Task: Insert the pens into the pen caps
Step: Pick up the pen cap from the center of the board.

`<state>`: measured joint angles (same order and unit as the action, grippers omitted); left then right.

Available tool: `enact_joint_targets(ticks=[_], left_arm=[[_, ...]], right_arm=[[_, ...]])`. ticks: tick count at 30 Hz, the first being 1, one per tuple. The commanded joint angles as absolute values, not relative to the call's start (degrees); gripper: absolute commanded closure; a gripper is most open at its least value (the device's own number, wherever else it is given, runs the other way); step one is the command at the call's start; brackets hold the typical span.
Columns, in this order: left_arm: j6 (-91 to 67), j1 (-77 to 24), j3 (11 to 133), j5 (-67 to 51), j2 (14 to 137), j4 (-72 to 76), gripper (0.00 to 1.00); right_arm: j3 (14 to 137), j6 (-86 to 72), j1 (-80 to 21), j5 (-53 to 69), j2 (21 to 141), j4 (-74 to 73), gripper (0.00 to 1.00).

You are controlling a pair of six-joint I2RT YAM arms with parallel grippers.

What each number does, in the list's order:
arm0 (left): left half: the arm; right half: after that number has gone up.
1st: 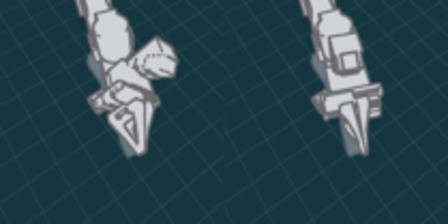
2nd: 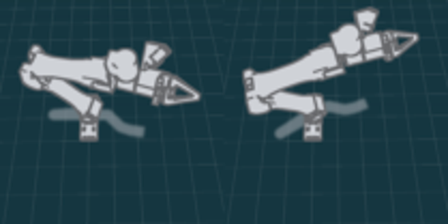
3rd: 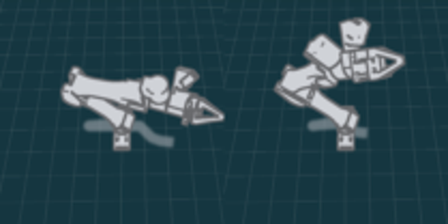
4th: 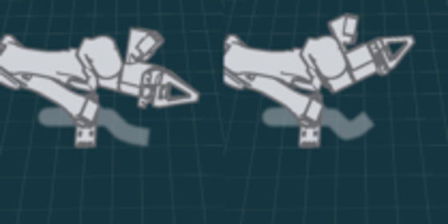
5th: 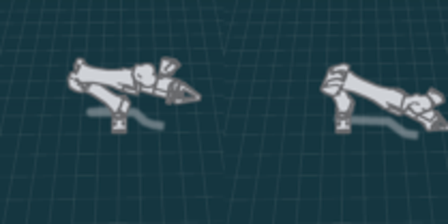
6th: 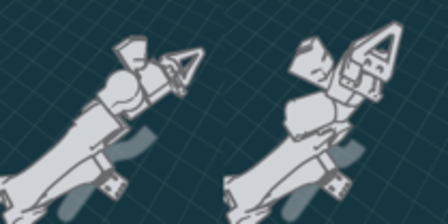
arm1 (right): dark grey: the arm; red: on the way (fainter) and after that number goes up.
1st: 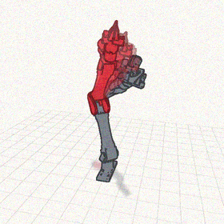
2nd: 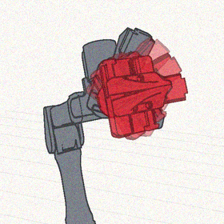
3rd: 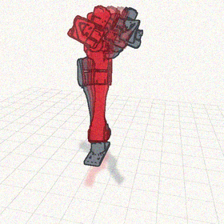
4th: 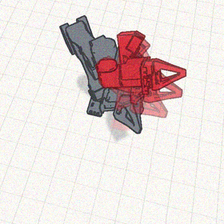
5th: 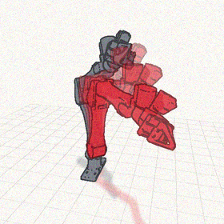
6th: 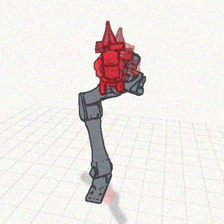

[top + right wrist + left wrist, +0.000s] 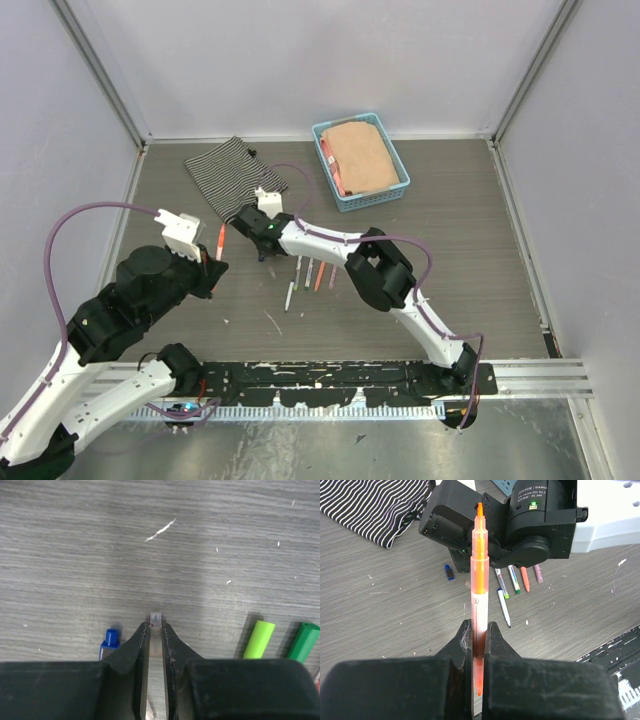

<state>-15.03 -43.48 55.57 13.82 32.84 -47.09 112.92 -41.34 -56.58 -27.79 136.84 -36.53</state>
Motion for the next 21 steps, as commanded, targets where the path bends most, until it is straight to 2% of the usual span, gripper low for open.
enact_joint_targets(ticks=[1,6,10,21], left_arm=[[-14.60,-43.33,55.37,13.36,33.17,-46.74,1.00],[-14.59,-43.30,55.38,13.31,33.23,-46.67,1.00],[-14.59,-43.33,55.29,13.19,33.48,-46.58,1.00],[-14.68,-43.30,55.37,13.01,33.57,-46.66,1.00]], right_arm=[[110.49,-37.64,-56.97,-25.16,133.96,-44.47,0.83],[108.04,-36.45,-57.01,-22.53,131.88,-46.15,0.82],[108.55,-35.53,-56.97,-21.20,132.20,-47.70,0.76],[109.59,-34.24,-56.95,-17.39,133.59,-48.96,0.74]])
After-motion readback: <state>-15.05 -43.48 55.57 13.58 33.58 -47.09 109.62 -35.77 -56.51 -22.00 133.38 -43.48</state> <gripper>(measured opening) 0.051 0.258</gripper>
